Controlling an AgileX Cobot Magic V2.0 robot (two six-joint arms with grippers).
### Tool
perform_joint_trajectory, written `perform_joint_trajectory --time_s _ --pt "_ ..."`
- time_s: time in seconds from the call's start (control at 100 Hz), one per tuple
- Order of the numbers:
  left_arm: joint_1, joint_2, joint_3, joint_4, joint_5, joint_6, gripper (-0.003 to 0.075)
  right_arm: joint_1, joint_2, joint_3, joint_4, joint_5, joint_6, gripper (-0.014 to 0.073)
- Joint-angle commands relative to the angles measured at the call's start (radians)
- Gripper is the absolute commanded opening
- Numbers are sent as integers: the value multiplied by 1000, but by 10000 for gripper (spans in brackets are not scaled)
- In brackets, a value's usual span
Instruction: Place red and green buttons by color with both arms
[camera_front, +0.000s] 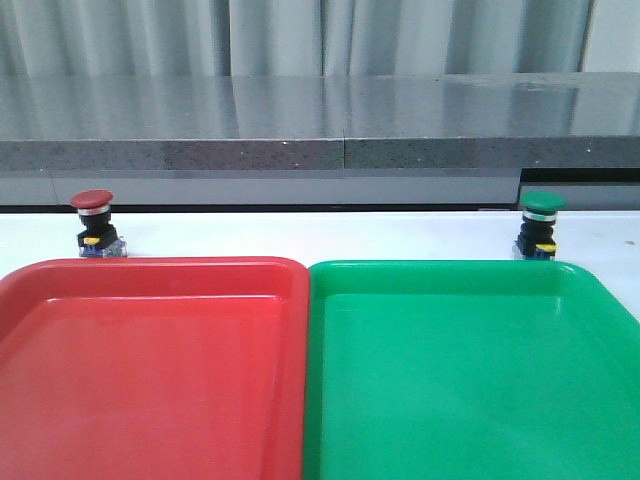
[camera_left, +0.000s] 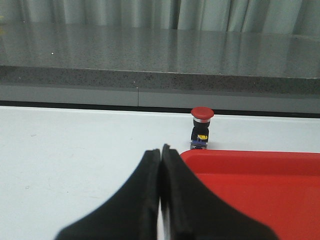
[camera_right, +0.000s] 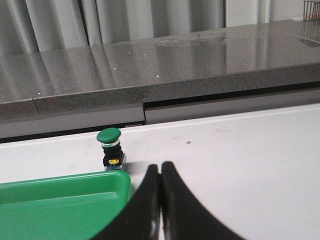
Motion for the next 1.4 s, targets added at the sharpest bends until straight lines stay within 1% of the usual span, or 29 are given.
perform_joint_trajectory --time_s 0.0,0.31,0.47,0.73,0.84,0.96,1.09,1.19,1.31,1.39 --pt "3 -29 8 -5 -86 -5 -20 -5 -23 -19 0 -77 -2 -63" --pt "3 -29 8 -5 -96 -5 -20 -5 -23 -19 0 -77 -2 -63" --pt "3 -29 10 -5 -155 -5 -20 -5 -23 -19 0 -77 -2 -63" --pt "3 -29 -23 8 -157 -3 -21 -5 -23 -19 0 -77 -2 -63" --pt "3 -12 -85 0 -137 -3 -21 -5 -23 -19 0 -77 -2 -63" --pt "3 36 -174 2 -54 -3 -21 -5 -23 -19 0 -77 -2 -63" --pt "3 111 -262 2 -44 -3 -21 -5 -23 -19 0 -77 -2 -63" --pt "3 189 -325 2 -28 -3 -20 -5 -23 -19 0 -77 -2 -63" --pt "3 307 -405 21 56 -3 -20 -5 -23 -19 0 -77 -2 -63" --pt "3 394 -448 37 64 -3 -19 -5 -23 -19 0 -77 -2 -63"
